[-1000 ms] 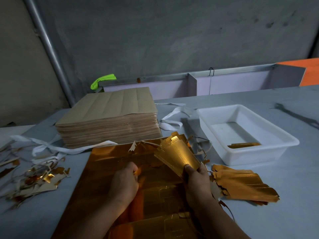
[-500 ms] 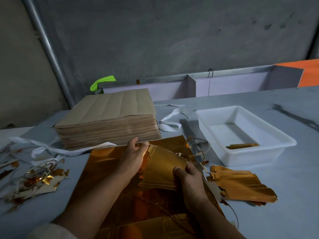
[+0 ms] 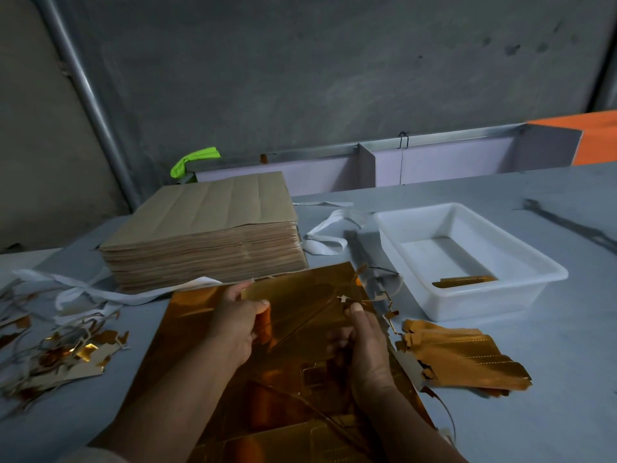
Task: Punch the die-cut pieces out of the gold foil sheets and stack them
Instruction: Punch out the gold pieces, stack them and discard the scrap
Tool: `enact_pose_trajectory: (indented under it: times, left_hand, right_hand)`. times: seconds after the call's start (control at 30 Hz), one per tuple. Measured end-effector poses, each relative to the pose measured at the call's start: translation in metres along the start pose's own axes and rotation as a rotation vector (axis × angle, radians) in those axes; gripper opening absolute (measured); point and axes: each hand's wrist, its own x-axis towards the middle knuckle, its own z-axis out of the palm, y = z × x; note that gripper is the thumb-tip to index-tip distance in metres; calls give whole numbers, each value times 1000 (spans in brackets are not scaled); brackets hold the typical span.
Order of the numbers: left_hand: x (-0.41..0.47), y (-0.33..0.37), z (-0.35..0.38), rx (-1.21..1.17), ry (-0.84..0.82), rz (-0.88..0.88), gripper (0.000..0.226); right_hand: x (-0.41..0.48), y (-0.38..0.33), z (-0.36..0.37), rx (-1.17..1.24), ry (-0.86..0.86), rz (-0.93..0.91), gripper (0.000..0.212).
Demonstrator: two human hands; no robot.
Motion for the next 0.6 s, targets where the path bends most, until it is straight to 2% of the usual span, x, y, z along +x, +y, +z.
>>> enact_pose_trajectory:
  times: [0.13,0.23,0.3,0.43,0.6]
  left_hand:
    - [-6,-6,6,-77,62,-15,60]
    - [-14,-11,15,-47,20,-34,59]
    - [-20,-15,22,-25,-28,-60,53]
    - [-30,-25,31,24,-143,-142,33]
    - [-34,-25,22,85,-221,-226,25]
  right_hand:
    - [-2,4,2,-118,-43,-17,53]
    - [-3,6,4,-212,-50,-38,72]
    - [-3,7,4,-242,-58,-26,62]
    - [-5,4,6,-152,-47,-22,45]
    - [-2,4,4,-113,-29,-23,52]
